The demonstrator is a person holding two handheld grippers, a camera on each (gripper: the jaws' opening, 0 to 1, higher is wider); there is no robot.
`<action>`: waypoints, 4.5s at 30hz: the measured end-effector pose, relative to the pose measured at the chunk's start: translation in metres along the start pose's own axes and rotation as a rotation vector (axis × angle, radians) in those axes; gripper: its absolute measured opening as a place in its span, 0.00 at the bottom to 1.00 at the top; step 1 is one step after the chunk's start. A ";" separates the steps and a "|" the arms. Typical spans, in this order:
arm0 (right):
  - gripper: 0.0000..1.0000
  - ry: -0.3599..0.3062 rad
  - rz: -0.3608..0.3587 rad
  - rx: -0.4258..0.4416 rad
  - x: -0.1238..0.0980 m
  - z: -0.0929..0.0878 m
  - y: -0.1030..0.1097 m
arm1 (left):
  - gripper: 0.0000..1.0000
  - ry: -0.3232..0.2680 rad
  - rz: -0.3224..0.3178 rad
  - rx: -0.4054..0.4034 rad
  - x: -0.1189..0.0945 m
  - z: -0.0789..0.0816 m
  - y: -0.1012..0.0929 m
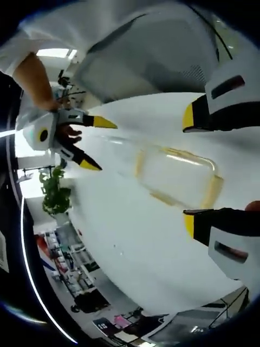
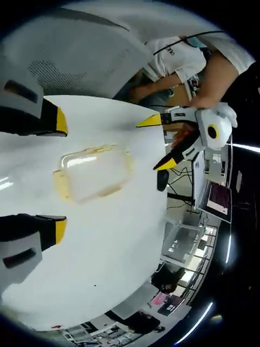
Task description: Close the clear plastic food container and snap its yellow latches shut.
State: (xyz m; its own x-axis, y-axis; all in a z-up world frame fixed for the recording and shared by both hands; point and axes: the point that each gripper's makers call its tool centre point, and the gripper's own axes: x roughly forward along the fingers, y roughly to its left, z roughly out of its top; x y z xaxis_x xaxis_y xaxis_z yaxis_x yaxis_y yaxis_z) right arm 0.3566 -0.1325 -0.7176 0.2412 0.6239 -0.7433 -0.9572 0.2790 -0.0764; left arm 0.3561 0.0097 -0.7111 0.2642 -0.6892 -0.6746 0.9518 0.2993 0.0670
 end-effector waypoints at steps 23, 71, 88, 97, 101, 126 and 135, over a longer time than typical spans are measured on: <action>0.48 0.120 0.114 -0.114 0.033 -0.011 -0.010 | 0.54 0.134 -0.114 0.063 0.018 -0.039 0.021; 0.44 0.321 0.226 -0.231 0.075 -0.051 -0.016 | 0.41 0.270 -0.220 0.167 0.046 -0.081 0.034; 0.38 0.324 0.237 -0.237 0.078 -0.046 -0.018 | 0.39 0.257 -0.214 0.162 0.047 -0.080 0.033; 0.37 0.306 0.255 -0.227 0.074 -0.042 -0.015 | 0.38 0.269 -0.225 0.166 0.043 -0.080 0.030; 0.37 0.296 0.274 -0.224 0.067 -0.037 -0.014 | 0.38 0.275 -0.226 0.170 0.039 -0.077 0.028; 0.37 0.232 0.280 -0.245 0.007 -0.020 -0.014 | 0.37 0.281 -0.199 0.162 0.014 -0.021 0.010; 0.37 0.201 0.277 -0.251 -0.021 -0.022 -0.019 | 0.37 0.287 -0.194 0.152 0.012 0.009 0.003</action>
State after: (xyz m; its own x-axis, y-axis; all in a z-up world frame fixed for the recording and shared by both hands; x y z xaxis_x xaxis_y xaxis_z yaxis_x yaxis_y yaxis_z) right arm 0.3659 -0.1674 -0.7153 -0.0424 0.4889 -0.8713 -0.9967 -0.0807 0.0032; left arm 0.3636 -0.0035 -0.7127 0.0426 -0.5044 -0.8624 0.9978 0.0650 0.0113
